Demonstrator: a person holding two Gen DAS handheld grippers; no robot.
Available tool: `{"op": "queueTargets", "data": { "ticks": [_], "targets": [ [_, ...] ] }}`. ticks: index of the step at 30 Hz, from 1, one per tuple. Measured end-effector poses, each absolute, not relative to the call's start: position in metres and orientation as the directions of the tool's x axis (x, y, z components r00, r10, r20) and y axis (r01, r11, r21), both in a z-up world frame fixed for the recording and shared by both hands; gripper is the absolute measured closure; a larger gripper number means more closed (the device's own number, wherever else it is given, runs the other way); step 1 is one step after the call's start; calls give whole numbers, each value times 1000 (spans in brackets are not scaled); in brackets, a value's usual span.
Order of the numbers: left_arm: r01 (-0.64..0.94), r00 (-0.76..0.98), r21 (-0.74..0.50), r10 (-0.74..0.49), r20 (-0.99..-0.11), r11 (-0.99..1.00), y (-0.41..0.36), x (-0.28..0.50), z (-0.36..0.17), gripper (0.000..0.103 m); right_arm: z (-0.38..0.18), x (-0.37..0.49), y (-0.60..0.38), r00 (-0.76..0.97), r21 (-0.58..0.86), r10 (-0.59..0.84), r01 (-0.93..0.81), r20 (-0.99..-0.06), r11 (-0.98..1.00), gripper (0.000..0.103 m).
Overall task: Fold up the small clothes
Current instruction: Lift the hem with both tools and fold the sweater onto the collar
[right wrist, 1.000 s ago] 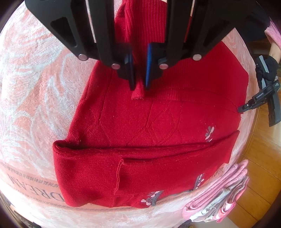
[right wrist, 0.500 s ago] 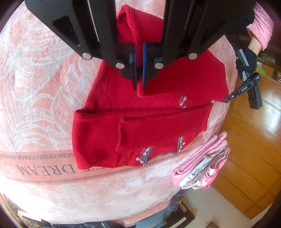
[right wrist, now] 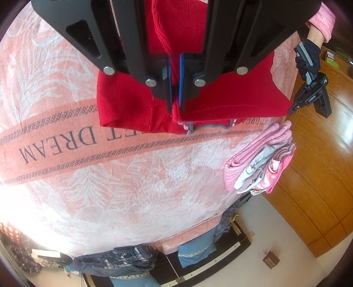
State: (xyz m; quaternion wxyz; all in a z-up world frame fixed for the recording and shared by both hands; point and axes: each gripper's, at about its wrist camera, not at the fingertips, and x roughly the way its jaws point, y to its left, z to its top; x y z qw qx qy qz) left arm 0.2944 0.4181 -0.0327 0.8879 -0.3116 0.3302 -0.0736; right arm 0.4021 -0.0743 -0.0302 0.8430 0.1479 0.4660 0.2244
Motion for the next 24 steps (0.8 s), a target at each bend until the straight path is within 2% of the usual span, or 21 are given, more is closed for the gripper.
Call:
{"op": "queueTargets", "data": {
  "ticks": [7,13,16,17,18,20,21,23,24],
  "targets": [
    [-104,705,-476,-273,-654,873,417,370,-86,99,-91,472,-52,422,346,393,-188,-817,919,100],
    [-172,606,-428,-248,-756,887,421,384,-149,98,-143,480,-42,375,287,324,-151,-869,946,99],
    [-183,613,-462,-266,-744,868,427,378,-151,95,-141,474,-45,388,286,313,-126,-867,950,95],
    [-191,611,-464,-265,-746,865,428,376,-148,95,-137,472,-47,391,283,303,-109,-869,953,87],
    [-200,611,-458,-255,-749,866,430,372,-141,93,-130,468,-51,397,283,299,-99,-868,954,83],
    [-212,633,-451,-230,-739,867,436,360,-121,93,-111,456,-59,405,300,319,-110,-857,948,83],
    [-221,643,-438,-208,-737,871,438,351,-109,89,-100,448,-63,403,314,336,-121,-851,942,81],
    [-219,645,-409,-184,-742,886,437,333,-89,70,-82,427,-71,380,335,365,-145,-850,931,77],
    [-217,642,-386,-167,-748,897,434,320,-80,53,-76,414,-73,364,337,374,-162,-853,927,75]
  ]
}}
